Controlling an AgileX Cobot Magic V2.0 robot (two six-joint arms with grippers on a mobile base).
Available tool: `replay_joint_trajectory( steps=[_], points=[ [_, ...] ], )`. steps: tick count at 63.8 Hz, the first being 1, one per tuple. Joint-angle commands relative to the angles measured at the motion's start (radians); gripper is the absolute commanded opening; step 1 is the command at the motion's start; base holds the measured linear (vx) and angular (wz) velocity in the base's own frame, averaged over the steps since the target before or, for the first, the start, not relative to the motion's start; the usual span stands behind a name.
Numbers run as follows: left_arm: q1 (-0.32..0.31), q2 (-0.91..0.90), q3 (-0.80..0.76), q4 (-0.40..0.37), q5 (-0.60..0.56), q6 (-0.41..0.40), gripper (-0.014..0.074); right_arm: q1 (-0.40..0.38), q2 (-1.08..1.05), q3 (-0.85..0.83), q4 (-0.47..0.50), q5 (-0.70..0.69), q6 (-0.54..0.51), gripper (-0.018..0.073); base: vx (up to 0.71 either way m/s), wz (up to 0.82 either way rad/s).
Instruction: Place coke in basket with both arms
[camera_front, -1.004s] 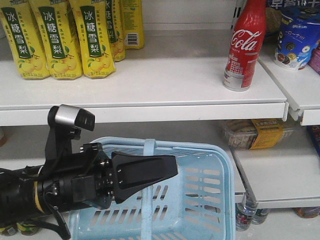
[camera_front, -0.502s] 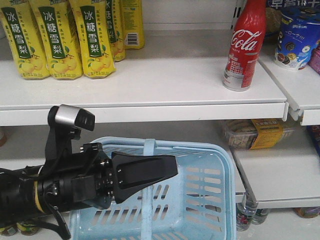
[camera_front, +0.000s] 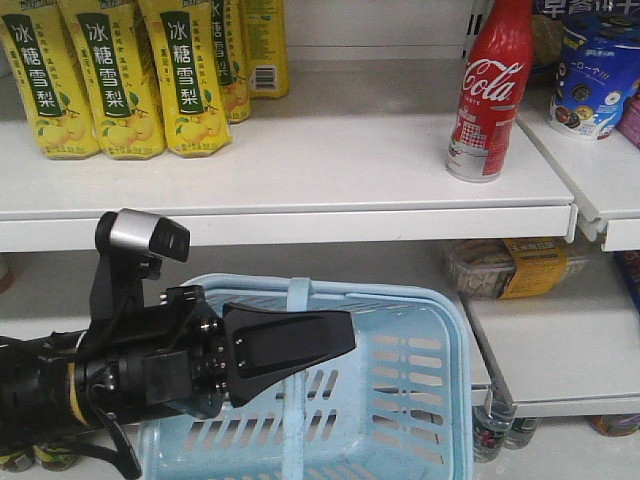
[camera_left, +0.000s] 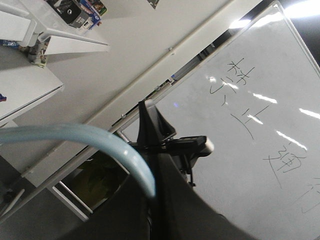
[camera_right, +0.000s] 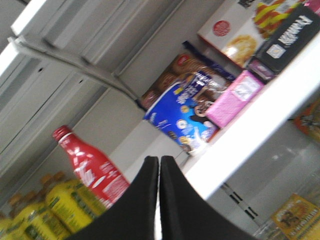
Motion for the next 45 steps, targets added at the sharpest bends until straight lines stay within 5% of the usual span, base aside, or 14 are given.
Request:
replay_joint_trajectory(
  steps=[1,10,18,36,45],
  points=[
    [-0.004,-0.033,-0.027,-0.069,-0.231,0.01,-0.0006,0.026,0.002,-0.16,-0.262,0.04,0.062,-0.0005,0.0,0.0],
    [-0.004,-0.033,-0.027,-0.069,-0.231,0.01,-0.0006,0.097,0.105,-0.342,-0.608,0.158,0.128,0.0025,0.0,0.0],
    [-0.004,-0.033,-0.027,-0.069,-0.231,0.01,-0.0006,0.171,0.201,-0.41,-0.772,0.136,0.138,0.0128,0.0,0.0],
    [-0.004,-0.033,-0.027,-0.069,-0.231,0.01,-0.0006,0.216,0.391,-0.42,-0.815,-0.058,0.129,0.0606,0.0,0.0],
    [-0.004,-0.033,-0.027,-0.069,-0.231,0.01,-0.0006,0.218,0.513,-0.496,-0.883,-0.052,0.128,0.068,0.0,0.0]
  ],
)
